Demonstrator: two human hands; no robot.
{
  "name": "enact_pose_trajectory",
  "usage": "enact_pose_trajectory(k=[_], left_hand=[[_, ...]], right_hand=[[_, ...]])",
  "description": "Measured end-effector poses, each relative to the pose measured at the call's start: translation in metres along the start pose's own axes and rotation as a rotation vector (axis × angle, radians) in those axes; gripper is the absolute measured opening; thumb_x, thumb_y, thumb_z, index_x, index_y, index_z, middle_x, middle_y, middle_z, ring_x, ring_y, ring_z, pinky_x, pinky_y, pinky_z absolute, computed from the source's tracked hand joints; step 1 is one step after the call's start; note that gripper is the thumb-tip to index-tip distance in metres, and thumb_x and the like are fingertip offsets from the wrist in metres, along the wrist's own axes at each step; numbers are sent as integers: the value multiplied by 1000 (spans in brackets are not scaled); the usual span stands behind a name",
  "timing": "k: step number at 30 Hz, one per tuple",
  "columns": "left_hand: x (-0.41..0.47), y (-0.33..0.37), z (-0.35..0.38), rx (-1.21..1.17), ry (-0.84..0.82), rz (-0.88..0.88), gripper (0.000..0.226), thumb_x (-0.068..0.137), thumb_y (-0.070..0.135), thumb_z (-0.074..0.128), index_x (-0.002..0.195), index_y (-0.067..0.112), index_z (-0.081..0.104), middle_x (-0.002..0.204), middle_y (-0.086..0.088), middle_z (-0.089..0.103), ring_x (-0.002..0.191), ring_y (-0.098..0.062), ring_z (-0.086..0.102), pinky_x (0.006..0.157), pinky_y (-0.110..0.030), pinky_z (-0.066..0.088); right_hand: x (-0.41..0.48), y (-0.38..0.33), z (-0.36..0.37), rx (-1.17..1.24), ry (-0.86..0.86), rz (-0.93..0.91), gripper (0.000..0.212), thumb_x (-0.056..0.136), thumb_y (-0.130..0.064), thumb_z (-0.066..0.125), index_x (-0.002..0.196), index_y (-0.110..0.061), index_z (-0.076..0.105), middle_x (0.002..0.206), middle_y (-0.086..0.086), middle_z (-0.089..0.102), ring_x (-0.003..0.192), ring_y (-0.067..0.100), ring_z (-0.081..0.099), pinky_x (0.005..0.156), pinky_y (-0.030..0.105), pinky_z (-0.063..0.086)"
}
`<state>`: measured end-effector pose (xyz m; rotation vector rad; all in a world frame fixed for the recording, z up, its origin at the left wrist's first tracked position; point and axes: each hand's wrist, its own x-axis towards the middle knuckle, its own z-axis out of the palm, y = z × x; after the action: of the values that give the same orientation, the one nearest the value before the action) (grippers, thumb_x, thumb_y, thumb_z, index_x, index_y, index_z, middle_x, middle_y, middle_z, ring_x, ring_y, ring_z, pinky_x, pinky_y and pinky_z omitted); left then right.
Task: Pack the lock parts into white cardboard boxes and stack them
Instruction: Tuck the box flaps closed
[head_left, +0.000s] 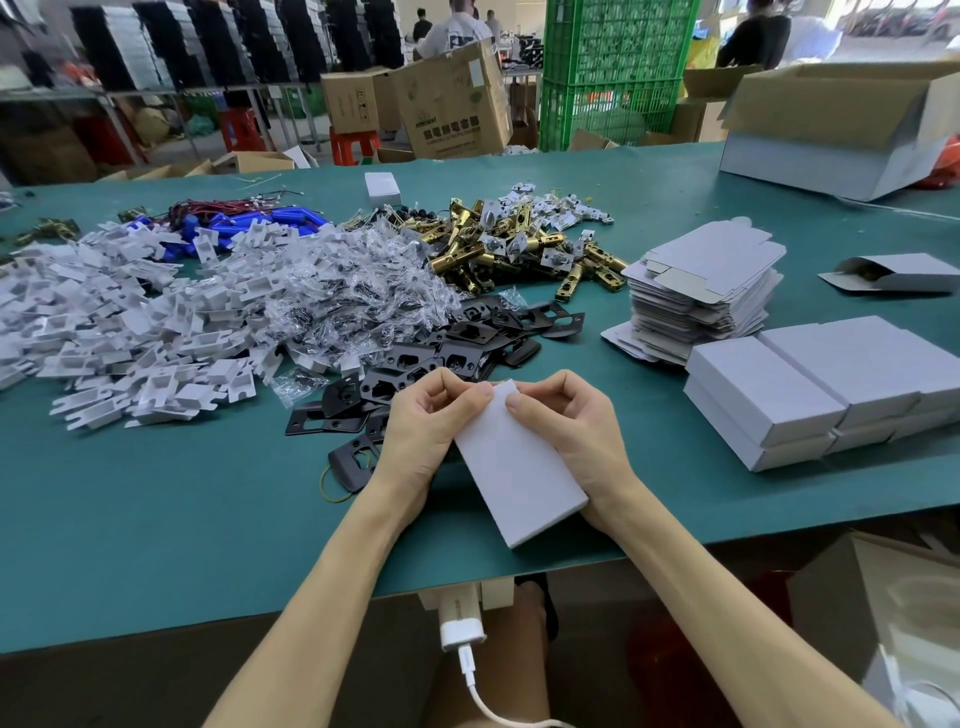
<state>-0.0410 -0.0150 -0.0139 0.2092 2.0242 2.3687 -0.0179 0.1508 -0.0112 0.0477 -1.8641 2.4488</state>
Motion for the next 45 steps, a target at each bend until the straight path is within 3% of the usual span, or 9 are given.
enact_pose_trajectory(k=[3, 9, 11, 14, 18, 25, 32, 37, 45], left_hand=[[-2, -1, 1, 25, 0, 22, 28, 87, 33, 77, 66, 24, 60, 83, -14, 62, 77, -22, 51, 67, -34, 40], [-3, -3, 2, 74, -27, 58, 20, 89, 33, 74, 75, 22, 67, 83, -9, 67, 77, -18, 56, 70, -30, 44], [-3, -3, 1, 92, -51, 65, 11, 87, 32, 76, 86, 22, 74, 93, -7, 74, 82, -17, 62, 73, -29, 50], [-3, -5, 1, 101, -67, 63, 18, 86, 30, 77, 100, 19, 76, 99, -5, 77, 86, -16, 67, 75, -28, 54], [-3, -6, 1, 89, -38, 52, 22, 87, 28, 77, 99, 11, 73, 99, -7, 77, 86, -19, 65, 74, -30, 52], [-2, -6, 0, 86, -25, 72, 22, 90, 22, 78, 99, 3, 72, 105, -24, 73, 85, -22, 63, 75, -35, 50], [1, -10, 0, 88, 9, 78, 13, 100, 15, 68, 109, 6, 72, 108, -15, 76, 89, -13, 70, 70, -30, 61], [2, -11, -1, 82, -9, 73, 19, 99, 12, 69, 106, -6, 68, 107, -8, 79, 89, -15, 69, 71, -30, 60], [2, -12, -1, 94, -5, 78, 18, 99, 14, 68, 107, -2, 68, 108, -8, 79, 92, -15, 70, 75, -32, 60]], right_hand=[[0, 0, 0, -2, 32, 0, 17, 87, -10, 78, 90, -7, 62, 88, 8, 75, 79, 23, 69, 65, 35, 57], [1, -2, -1, 26, 11, -21, 25, 93, -7, 70, 117, -9, 64, 98, 10, 77, 80, 22, 69, 64, 33, 59], [1, -1, -1, 9, 20, -43, 20, 94, -7, 69, 114, -7, 67, 97, 7, 77, 82, 19, 70, 66, 32, 59], [2, 0, -1, 9, 48, -50, 18, 94, -7, 69, 111, -4, 68, 96, 5, 76, 84, 20, 68, 68, 33, 59], [2, 1, 0, -20, 42, -58, 14, 94, -7, 69, 108, -3, 66, 100, 11, 75, 86, 20, 67, 74, 38, 56], [3, 2, 0, -38, 37, -67, 9, 94, -6, 69, 103, -4, 66, 107, 18, 74, 87, 22, 67, 77, 43, 56], [5, 5, -2, -24, 175, -56, 9, 93, -10, 72, 102, -8, 69, 105, 16, 74, 88, 24, 68, 82, 55, 57], [5, 5, -2, -52, 166, -59, 10, 93, -11, 72, 101, -6, 67, 108, 19, 73, 88, 25, 68, 82, 55, 58], [4, 4, -1, -52, 143, -55, 6, 94, -11, 72, 96, -10, 66, 108, 22, 72, 89, 28, 66, 83, 62, 55]])
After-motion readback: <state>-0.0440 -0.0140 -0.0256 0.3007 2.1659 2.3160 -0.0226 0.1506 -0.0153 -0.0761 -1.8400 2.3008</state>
